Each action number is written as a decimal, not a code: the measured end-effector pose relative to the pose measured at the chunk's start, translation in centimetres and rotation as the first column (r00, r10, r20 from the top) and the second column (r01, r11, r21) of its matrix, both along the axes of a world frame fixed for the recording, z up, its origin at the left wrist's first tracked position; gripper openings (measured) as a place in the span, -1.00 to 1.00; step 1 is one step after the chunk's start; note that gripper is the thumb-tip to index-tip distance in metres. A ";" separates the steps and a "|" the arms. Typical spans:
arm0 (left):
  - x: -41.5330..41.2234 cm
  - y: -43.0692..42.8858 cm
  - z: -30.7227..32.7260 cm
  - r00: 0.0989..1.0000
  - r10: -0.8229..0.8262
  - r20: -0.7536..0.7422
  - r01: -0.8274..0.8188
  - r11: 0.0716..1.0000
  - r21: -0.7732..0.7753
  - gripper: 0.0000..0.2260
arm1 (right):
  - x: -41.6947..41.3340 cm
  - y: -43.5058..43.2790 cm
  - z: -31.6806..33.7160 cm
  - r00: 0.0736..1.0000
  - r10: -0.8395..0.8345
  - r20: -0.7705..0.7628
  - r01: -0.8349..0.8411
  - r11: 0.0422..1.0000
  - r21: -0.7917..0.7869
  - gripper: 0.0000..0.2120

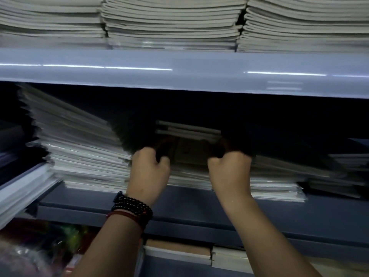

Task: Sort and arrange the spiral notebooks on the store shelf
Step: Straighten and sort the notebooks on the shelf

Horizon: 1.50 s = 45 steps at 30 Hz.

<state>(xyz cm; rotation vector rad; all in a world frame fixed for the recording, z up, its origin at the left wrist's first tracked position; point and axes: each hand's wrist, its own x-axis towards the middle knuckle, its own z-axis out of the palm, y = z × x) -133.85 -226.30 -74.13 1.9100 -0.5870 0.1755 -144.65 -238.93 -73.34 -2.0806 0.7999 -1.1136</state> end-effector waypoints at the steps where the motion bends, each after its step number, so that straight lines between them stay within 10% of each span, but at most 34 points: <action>1: 0.2 -0.1 -0.1 1.000 0.010 0.023 -0.012 0.998 0.054 -0.64 | 0.2 0.2 0.0 1.000 0.007 0.011 -0.007 1.000 -0.017 -0.64; 4: 0.6 -0.4 -0.5 0.998 -0.066 0.022 0.062 0.986 0.154 -0.93 | 0.6 -0.1 -0.1 0.999 0.040 -0.028 -0.043 0.994 -0.096 -0.78; 6: 0.5 -0.6 -0.6 0.988 -0.157 0.013 0.153 0.977 0.146 -0.70 | 0.5 -0.2 0.4 0.971 0.081 -0.223 -0.109 0.988 -0.113 -0.59; 9: 0.4 -0.8 -0.6 0.969 -0.242 0.056 0.236 0.967 0.098 -0.62 | 0.4 0.3 0.6 0.733 0.143 -0.666 -0.257 0.963 -0.076 -0.61; 15: 0.3 -1.0 0.1 0.951 -0.300 0.074 0.304 0.952 -0.047 -0.54 | 0.4 0.1 0.6 0.632 0.122 -0.765 -0.314 0.943 -0.110 -0.57; 19: -0.1 -1.1 0.8 0.976 -0.191 -0.101 0.183 0.980 -0.083 -0.68 | -0.6 0.4 1.0 0.714 0.098 -0.694 -0.382 0.885 -0.267 -0.94; 25: -0.2 -0.9 1.6 0.980 -0.104 -0.169 0.102 0.995 -0.021 -0.85 | -2.9 0.6 2.0 0.738 0.187 -0.648 -0.518 0.773 -0.367 -0.61; 31: -2.0 0.6 2.4 0.992 0.012 -0.122 0.043 0.900 0.434 -0.77 | -4.3 0.7 0.0 0.731 0.269 -0.627 -0.513 0.823 -0.245 -0.33; 34: -3.5 1.2 1.0 0.855 -0.130 -0.503 0.159 0.987 0.015 -0.70 | -4.6 0.4 -1.0 0.847 0.380 -0.372 -0.427 0.903 -0.048 -0.52; 37: -4.1 1.7 -0.3 0.636 -0.336 -0.695 0.131 0.934 -0.331 -0.79 | -5.0 0.2 -1.5 0.973 0.129 -0.192 -0.128 0.992 0.017 -0.86; 42: -4.6 3.0 0.1 0.537 -0.414 -0.735 0.202 0.909 -0.365 -0.78 | -5.8 0.8 -1.3 0.972 0.211 0.098 -0.222 0.715 0.663 -0.86; 45: -5.2 4.4 1.0 0.475 -0.406 -0.781 0.305 0.908 -0.287 -0.82 | -6.8 1.0 -0.5 0.952 0.264 0.153 -0.288 0.613 0.736 -0.92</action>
